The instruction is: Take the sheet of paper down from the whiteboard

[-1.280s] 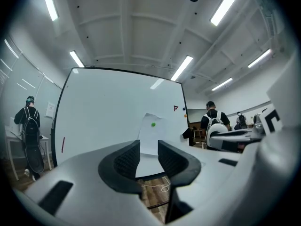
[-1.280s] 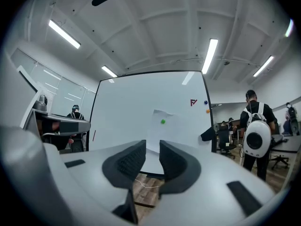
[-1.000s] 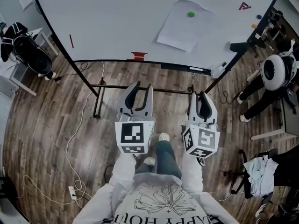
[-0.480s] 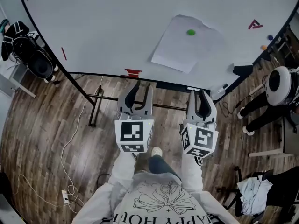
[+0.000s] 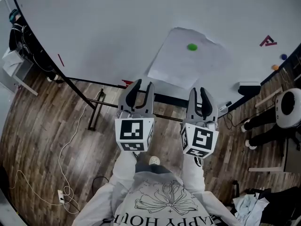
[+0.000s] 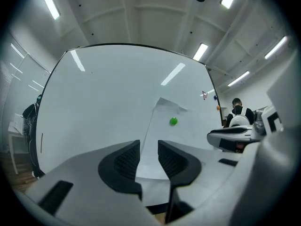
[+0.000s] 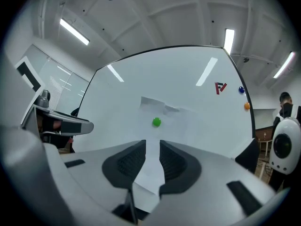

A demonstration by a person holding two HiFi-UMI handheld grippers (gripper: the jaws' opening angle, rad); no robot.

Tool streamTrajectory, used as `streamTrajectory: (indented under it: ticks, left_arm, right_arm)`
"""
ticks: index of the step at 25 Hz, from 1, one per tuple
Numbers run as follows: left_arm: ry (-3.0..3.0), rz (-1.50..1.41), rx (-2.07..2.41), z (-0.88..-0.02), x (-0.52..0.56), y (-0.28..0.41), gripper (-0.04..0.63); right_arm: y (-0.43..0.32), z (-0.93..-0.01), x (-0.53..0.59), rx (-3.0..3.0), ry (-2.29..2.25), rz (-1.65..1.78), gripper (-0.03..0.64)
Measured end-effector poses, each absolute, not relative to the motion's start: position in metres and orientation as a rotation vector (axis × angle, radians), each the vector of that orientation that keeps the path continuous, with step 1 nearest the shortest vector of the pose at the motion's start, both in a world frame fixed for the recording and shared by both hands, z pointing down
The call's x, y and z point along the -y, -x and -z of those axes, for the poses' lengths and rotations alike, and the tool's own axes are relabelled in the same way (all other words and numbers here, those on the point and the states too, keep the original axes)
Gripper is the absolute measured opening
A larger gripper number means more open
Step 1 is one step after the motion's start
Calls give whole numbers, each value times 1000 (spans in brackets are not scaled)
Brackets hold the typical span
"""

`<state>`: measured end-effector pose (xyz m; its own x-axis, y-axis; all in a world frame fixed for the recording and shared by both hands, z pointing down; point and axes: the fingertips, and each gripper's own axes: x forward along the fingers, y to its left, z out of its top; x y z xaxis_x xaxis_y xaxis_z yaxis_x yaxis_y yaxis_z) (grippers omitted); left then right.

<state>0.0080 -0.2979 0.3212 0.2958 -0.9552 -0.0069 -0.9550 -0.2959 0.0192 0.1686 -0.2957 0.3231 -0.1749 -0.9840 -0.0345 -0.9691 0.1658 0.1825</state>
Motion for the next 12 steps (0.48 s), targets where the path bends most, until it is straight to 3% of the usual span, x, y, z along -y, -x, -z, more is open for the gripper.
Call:
streamTrajectory:
  ticks: [12]
  left_arm:
    - [-2506, -47, 1757, -344, 351, -15, 111]
  right_arm:
    - [-174, -327, 339, 2321, -1955, 227, 87]
